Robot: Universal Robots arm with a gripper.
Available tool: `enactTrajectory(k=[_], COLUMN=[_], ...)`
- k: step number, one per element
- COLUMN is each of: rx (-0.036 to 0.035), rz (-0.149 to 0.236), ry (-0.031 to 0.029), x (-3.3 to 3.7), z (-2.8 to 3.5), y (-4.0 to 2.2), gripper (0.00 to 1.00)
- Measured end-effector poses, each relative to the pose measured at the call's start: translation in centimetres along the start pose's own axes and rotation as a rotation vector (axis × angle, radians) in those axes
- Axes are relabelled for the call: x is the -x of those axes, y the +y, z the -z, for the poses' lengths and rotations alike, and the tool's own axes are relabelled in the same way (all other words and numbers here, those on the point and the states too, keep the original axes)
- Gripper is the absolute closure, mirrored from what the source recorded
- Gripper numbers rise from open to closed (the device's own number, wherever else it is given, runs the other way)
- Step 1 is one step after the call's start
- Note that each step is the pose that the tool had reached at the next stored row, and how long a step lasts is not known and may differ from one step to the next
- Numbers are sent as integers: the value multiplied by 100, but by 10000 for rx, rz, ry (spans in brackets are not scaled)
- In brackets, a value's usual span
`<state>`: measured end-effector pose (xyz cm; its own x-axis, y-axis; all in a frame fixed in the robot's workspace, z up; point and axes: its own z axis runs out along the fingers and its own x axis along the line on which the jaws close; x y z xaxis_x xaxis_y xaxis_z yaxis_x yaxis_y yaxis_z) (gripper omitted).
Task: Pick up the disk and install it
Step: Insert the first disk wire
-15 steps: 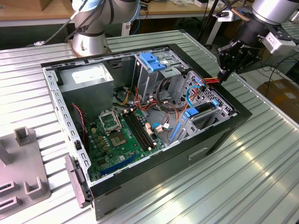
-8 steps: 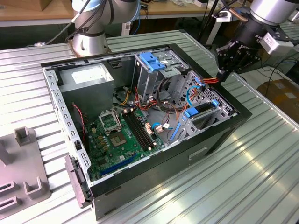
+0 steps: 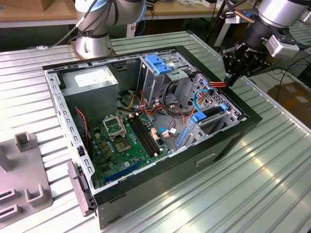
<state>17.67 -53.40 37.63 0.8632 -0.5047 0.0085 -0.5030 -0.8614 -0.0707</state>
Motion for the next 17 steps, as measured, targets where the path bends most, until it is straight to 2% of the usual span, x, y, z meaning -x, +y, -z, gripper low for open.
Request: enactTrajectory(k=[4,9,17], rx=[1,2,21], rz=[-118,-144,-1384], ry=[9,11,99], x=[47,69,70], z=[1,2,2], y=[27,41,41], gripper=[84,84,84])
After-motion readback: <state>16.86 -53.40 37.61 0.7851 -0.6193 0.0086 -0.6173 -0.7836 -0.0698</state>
